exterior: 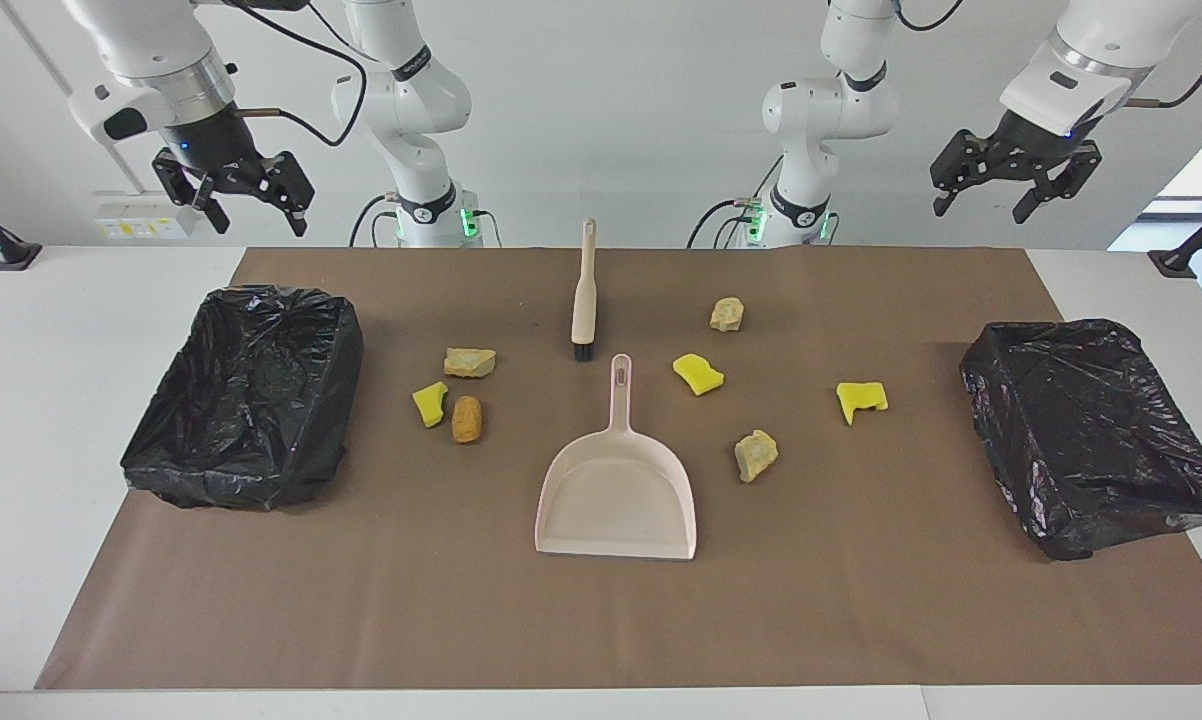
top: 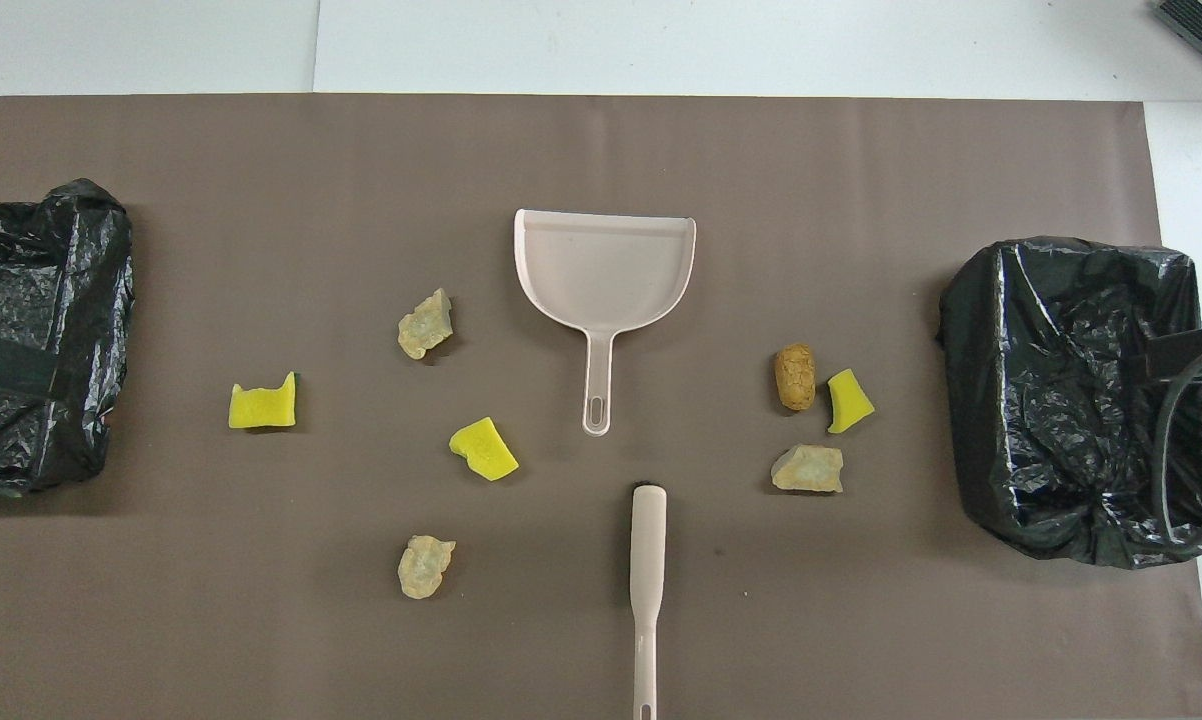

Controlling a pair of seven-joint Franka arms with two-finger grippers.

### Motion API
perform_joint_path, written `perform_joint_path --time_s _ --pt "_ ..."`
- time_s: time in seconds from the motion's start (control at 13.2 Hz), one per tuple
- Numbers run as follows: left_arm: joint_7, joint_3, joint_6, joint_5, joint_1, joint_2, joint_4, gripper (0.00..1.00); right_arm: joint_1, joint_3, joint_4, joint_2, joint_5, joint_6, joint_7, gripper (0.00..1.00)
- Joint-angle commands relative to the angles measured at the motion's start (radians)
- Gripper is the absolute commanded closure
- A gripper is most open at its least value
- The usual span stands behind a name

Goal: Sweep and dump trash in bin

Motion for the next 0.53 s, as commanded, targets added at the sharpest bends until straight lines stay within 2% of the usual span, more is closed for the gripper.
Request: perform_joint_path --time_s 0.0,0.15,0.45 --pt "-0.021 0.005 0.079 -0.010 -0.078 -0.086 -0.138 0.00 0.001 0.001 -0.011 -0.011 -0.001 0.004 0.000 0.00" --pt "-0.096 0.005 0.134 -0.010 -0.155 -0.125 -0.222 0.00 0.002 0.004 -0.034 -0.025 -0.015 -0.006 -0.058 0.00" --pt "-0.243 0.003 0.220 -0.014 -0.336 -0.172 -0.370 0.00 0.028 0.024 -0.205 -0.096 -0.015 0.006 -0.050 0.00"
